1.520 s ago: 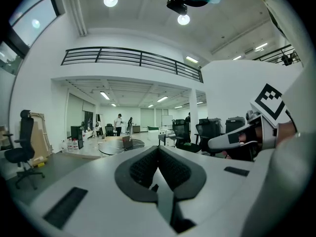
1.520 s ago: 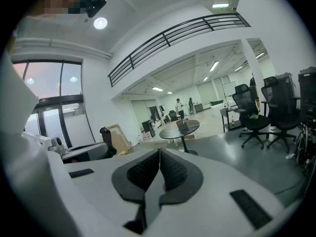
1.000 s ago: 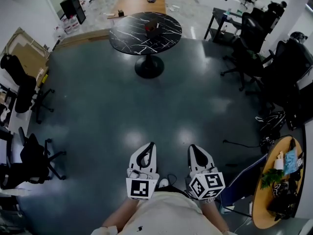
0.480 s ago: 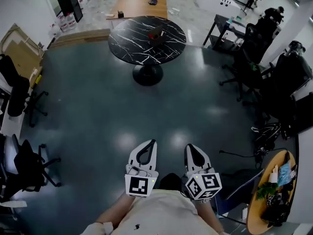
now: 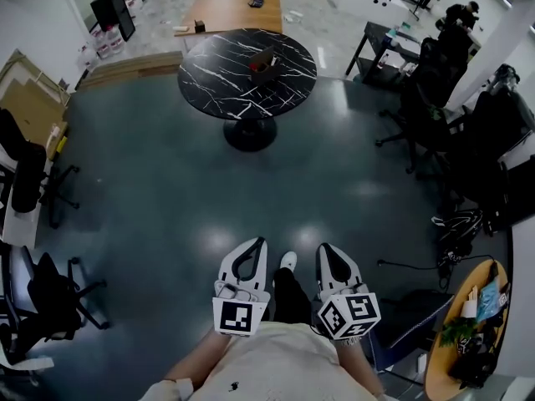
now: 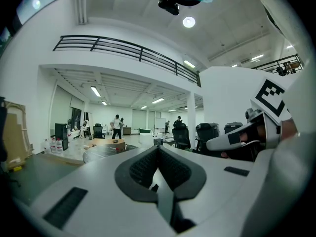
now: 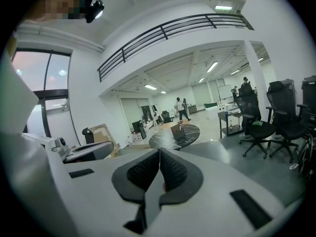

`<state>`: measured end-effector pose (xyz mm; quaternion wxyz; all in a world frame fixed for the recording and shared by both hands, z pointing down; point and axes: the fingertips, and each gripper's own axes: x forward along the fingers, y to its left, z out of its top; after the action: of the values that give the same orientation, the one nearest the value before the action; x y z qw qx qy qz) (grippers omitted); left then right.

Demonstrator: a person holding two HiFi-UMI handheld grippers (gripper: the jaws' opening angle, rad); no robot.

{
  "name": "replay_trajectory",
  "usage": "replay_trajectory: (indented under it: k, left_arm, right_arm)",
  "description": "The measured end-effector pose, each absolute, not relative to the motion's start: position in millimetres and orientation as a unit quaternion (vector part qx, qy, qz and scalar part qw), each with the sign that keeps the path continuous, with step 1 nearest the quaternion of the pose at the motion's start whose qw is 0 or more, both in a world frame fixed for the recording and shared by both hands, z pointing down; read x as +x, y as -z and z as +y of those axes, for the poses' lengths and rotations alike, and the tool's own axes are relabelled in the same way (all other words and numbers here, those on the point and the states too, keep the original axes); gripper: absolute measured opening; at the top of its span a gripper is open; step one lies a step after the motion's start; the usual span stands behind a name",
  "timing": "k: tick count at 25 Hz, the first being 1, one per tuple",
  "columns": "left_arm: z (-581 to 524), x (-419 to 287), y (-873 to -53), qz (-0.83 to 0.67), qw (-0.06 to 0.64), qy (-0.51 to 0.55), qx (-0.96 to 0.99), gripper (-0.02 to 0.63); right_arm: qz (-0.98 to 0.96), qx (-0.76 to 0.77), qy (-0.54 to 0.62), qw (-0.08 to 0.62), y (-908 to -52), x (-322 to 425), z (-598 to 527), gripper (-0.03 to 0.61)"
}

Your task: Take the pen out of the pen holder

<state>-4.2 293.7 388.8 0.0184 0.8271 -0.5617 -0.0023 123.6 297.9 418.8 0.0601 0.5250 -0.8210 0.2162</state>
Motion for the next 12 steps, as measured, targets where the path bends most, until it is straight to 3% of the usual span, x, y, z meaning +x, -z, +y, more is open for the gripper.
replay_trajectory:
  k: [12]
  left_arm:
    - [162.1,26.0,-395.8,-0.584,0.025,-0.011,0.812,0.011]
  right_arm:
    - [-0.837,0.496,-0.225,0.056,-429.7,147.6,155.9,0.018]
